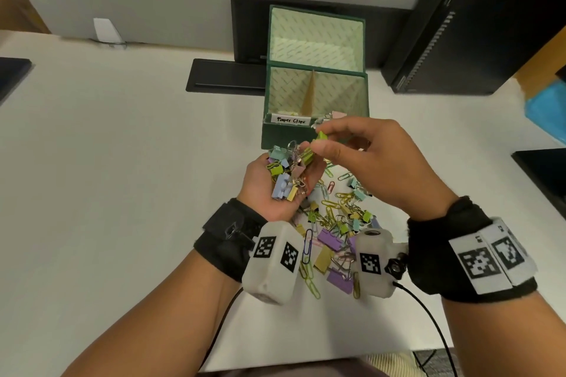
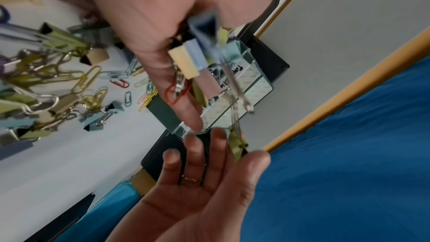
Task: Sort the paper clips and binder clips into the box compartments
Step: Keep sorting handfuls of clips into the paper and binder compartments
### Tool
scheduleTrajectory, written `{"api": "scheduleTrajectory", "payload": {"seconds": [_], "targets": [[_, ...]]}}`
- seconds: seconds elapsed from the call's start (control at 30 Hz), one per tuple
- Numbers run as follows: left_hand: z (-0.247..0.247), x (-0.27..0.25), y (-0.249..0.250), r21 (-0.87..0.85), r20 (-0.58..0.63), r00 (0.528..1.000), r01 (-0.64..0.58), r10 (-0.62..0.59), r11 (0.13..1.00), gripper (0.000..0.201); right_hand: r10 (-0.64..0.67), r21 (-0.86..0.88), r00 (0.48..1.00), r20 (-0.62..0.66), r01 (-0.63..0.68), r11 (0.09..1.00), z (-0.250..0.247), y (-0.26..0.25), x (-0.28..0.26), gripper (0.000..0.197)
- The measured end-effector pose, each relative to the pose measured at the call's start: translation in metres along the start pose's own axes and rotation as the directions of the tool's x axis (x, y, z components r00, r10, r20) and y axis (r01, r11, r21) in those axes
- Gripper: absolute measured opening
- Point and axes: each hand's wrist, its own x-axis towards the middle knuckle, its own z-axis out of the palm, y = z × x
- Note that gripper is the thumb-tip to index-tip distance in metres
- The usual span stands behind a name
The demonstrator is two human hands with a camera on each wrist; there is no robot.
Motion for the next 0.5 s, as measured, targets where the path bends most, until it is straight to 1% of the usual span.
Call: {"api": "scheduleTrajectory", "payload": {"seconds": [0.1,0.2,0.27,0.3,0.37,0.43,0.5], "targets": [[0.000,0.000,-0.001,0.040,0.005,1.000,0.012,-0.012,0.999,0.037,0.010,0.071,0.999,-0.041,-0.007,0.997,0.000,-0.002,0.000,0.036],[-0.005,0.003,0.001,0.043,0.000,0.999,0.044,-0.044,0.998,0.051,0.008,0.115,0.998,-0.056,-0.002,0.993,0.000,-0.003,0.002,0.034],[-0.006,0.003,0.001,0.034,-0.008,0.999,0.047,-0.047,0.998,0.052,0.003,0.117,0.998,-0.061,0.004,0.993,0.001,-0.002,0.002,0.036],[-0.006,0.003,0.001,0.016,-0.012,0.999,0.043,-0.043,0.999,0.051,-0.001,0.110,0.997,-0.083,0.010,0.994,0.000,-0.001,0.004,0.038],[-0.006,0.003,0.002,-0.033,-0.023,0.999,0.039,-0.040,0.999,0.049,0.003,0.069,0.983,-0.182,0.010,0.998,-0.007,0.003,0.011,0.041],[-0.008,0.003,0.004,-0.073,-0.037,0.999,0.037,-0.039,0.997,0.047,0.022,0.042,0.953,-0.301,-0.010,0.999,-0.019,0.009,0.025,0.042],[-0.008,0.002,0.004,-0.084,-0.039,0.998,0.039,-0.042,0.996,0.046,0.049,0.003,0.935,-0.351,-0.051,0.999,-0.029,0.016,0.040,0.041]]}}
